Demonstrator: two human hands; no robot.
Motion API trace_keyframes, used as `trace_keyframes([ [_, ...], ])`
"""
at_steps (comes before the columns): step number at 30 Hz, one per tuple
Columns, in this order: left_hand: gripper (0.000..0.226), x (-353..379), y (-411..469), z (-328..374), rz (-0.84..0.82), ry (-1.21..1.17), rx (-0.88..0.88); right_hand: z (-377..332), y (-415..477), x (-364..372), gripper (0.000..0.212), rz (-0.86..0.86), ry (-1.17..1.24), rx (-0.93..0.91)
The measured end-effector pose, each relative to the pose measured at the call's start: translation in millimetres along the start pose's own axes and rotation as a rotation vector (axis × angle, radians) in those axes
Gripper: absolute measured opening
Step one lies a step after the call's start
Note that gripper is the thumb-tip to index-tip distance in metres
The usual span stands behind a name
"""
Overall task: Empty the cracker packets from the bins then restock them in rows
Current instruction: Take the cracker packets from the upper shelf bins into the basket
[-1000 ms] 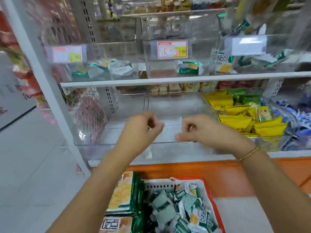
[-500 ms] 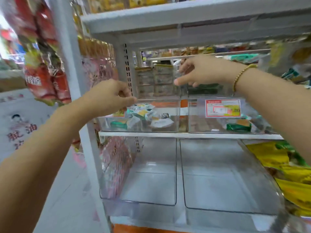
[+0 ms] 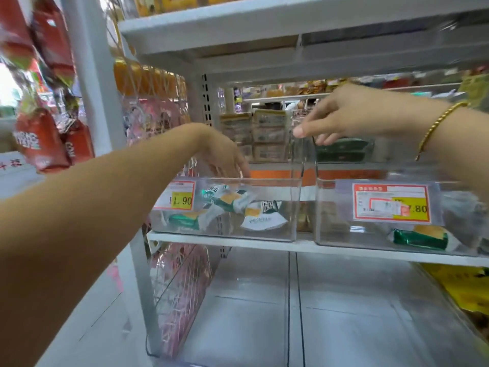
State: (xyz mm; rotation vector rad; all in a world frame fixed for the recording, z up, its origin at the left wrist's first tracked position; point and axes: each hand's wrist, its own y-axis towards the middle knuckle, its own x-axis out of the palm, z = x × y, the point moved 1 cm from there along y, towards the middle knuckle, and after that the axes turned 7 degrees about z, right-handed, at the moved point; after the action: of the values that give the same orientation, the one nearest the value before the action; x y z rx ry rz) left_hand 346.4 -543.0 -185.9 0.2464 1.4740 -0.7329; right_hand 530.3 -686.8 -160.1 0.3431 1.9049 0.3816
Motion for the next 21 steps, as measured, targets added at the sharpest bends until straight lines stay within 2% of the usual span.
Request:
trace_keyframes([
  [2, 0.047, 1, 11, 0, -0.12, -0.013, -0.021, -2, 2, -1, 0.057, -0.013, -0.036, -0.009],
  [5, 0.046, 3, 21, 2, -0.277, 0.05, -0.054, -3, 4, -4, 0.058, -0.02, -0.069, -0.023],
  [8, 0.048, 5, 25, 3, -0.305, 0.187, -0.093, -2, 4, -5, 0.057, -0.022, -0.072, -0.037],
  [12, 0.026, 4, 25, -6, -0.274, 0.126, -0.155, 0, 5, -5, 0.057, -0.021, -0.064, -0.048],
  [13, 0.031, 2, 25, -9, -0.224, 0.091, -0.142, 1, 6, -5, 0.057, -0.024, -0.062, -0.048],
  [16, 0.074, -10, 23, -15, -0.059, -0.159, -0.072, 3, 6, -6, 0.063, -0.043, -0.031, -0.053],
  [18, 0.093, -17, 21, -10, -0.143, -0.315, 0.024, 6, 6, -9, 0.062, -0.075, 0.015, -0.062],
  [21, 0.071, -16, 15, 7, -0.332, -0.2, 0.175, 13, 5, -16, 0.057, -0.126, 0.079, -0.067],
])
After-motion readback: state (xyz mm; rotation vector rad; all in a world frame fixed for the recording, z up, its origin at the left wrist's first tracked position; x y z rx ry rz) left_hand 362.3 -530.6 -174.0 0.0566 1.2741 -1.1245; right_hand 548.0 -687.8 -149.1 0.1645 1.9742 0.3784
